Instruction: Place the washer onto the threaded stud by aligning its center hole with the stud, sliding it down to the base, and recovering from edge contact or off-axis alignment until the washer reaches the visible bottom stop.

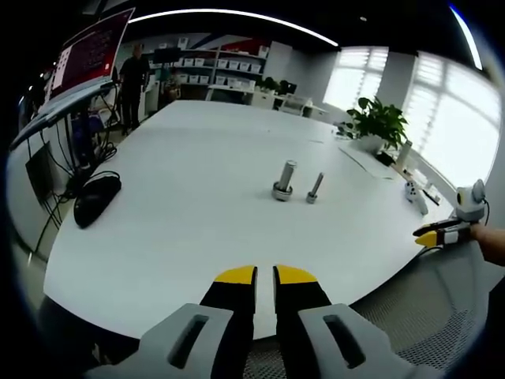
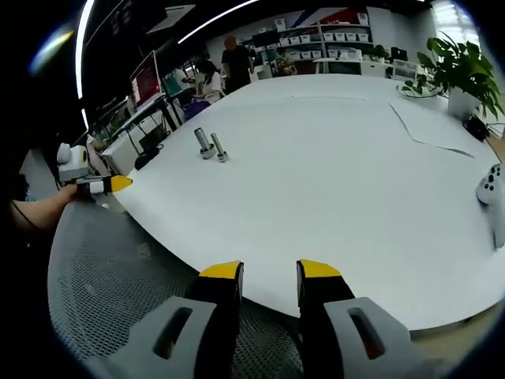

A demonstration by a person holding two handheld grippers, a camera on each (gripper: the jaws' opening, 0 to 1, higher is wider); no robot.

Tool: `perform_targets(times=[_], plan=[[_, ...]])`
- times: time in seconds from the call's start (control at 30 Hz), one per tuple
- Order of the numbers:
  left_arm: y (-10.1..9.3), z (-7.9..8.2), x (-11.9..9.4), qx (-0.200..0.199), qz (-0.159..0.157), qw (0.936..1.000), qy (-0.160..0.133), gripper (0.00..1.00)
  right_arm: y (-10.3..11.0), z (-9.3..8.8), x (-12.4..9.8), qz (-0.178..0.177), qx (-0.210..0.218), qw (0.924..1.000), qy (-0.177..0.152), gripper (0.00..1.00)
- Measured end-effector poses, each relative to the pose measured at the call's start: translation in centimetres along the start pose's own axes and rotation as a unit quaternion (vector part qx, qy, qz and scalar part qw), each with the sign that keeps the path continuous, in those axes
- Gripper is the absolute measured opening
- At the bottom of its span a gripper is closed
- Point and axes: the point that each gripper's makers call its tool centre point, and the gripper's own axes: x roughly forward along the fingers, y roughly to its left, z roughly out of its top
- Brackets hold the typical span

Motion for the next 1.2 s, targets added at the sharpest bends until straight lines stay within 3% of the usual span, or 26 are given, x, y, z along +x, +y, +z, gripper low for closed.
perform_targets(times=[1.03,1.2], plan=[[0.0,0.1,0.0,-0.005,0.002,1.0000,-0.004,0.07,0.3,-0.6,0.1,0.008,-0.012,0.9997,0.021,0.31],[0.1,0.3,-0.1,-0.009,0.002,0.9999,-0.010,0.07,0.5,-1.0,0.3,0.011,-0.027,0.9988,0.041,0.31]])
